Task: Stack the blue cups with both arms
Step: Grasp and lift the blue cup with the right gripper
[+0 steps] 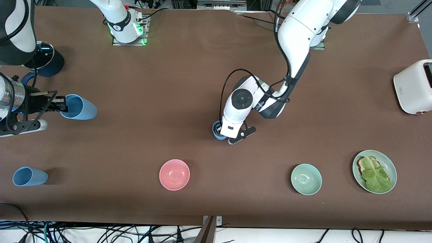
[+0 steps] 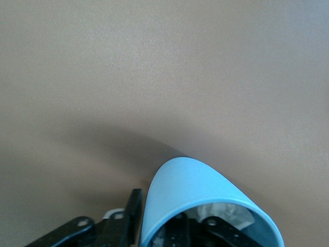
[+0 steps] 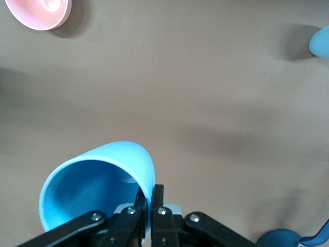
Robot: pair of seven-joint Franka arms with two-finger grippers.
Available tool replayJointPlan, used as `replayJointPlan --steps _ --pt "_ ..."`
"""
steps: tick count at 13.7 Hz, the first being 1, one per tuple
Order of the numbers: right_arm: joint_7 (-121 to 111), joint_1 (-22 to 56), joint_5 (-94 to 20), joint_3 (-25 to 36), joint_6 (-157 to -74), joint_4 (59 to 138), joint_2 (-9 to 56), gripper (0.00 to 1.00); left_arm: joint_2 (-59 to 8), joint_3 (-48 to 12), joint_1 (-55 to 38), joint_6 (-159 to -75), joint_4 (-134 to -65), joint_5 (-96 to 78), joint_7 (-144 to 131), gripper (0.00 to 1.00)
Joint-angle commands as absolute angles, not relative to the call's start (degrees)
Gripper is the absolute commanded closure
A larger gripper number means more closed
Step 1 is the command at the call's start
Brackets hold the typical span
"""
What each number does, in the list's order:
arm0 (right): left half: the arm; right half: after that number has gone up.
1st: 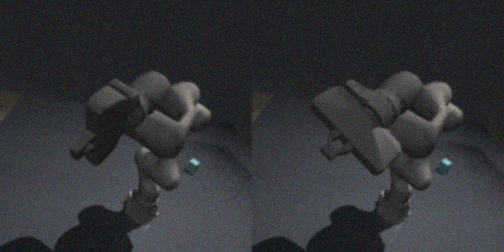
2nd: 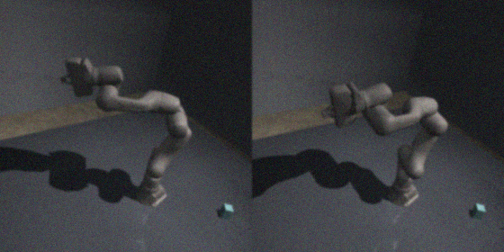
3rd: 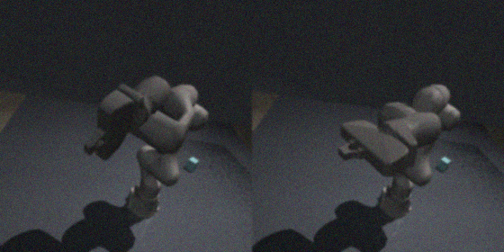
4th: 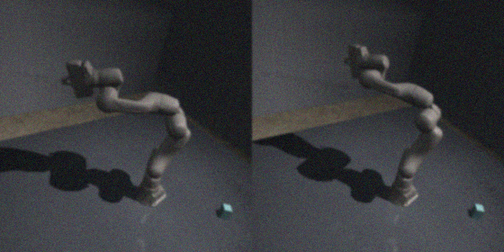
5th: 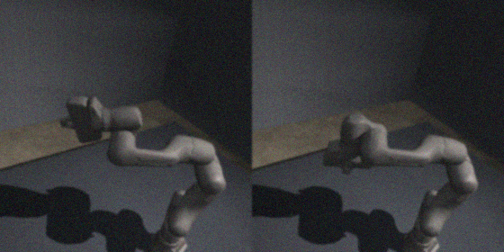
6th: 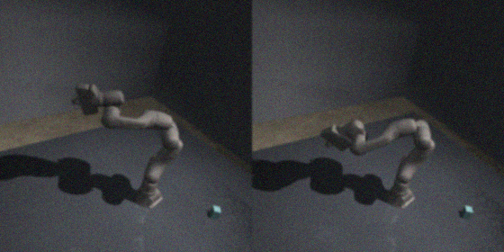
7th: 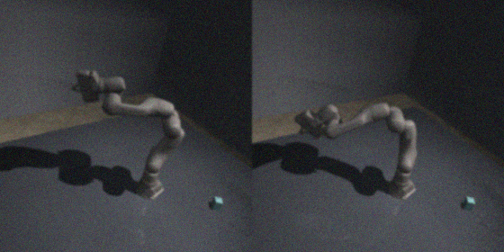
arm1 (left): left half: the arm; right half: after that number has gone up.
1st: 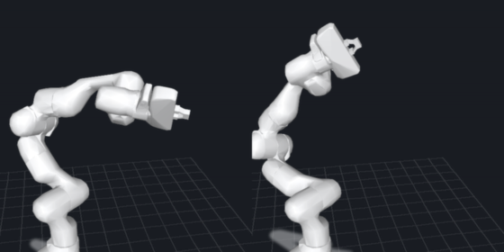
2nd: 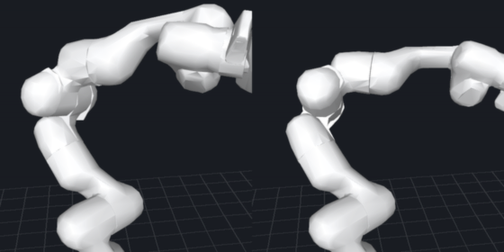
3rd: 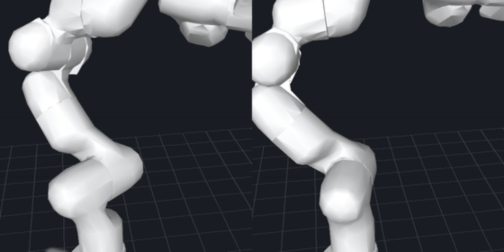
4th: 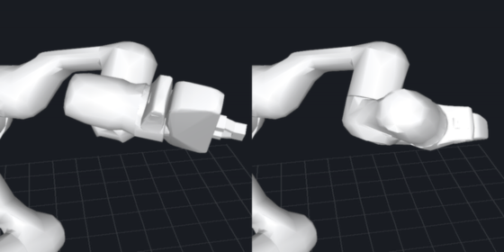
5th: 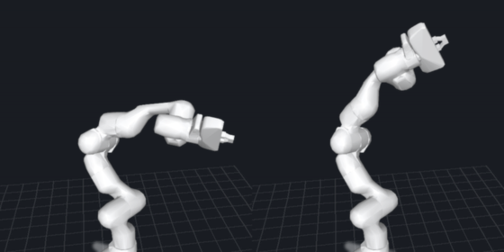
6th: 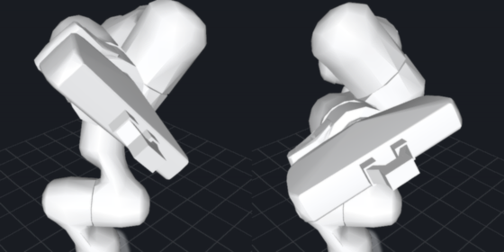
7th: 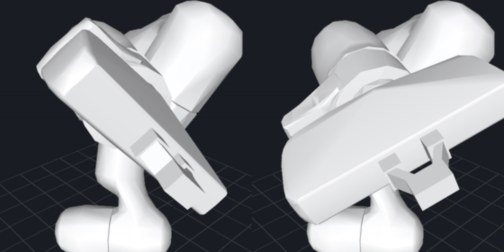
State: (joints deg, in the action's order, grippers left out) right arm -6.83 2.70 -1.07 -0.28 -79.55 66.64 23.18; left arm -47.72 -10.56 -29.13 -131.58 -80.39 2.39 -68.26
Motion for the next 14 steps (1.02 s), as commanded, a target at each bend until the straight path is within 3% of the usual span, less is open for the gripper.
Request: replayJointPlan --steps 1,2,4,6,14 --pt "-6.6 2.9 -0.8 -0.8 -78.1 65.3 23.0 1.0 -47.7 -9.8 -29.7 -131.5 -79.5 4.0 -68.2 0.42" --pt "-6.5 3.3 -0.8 -0.8 -78.1 65.3 22.7 1.0 -47.6 -9.7 -29.7 -131.5 -79.5 4.0 -68.2 0.24" --pt "-6.2 4.0 -0.8 -0.8 -78.1 65.3 22.6 1.0 -47.4 -9.7 -29.7 -131.5 -79.5 6.9 -66.5 0.16" --pt "-5.8 4.7 -0.9 -0.9 -78.7 65.3 22.5 1.0 -47.4 -9.8 -29.7 -131.5 -79.5 8.7 -66.4 0.0" --pt "8.1 13.6 -1.1 -0.6 -81.3 65.6 22.1 1.0 -46.1 -10.1 -29.8 -131.3 -79.4 8.4 -67.1 0.0"
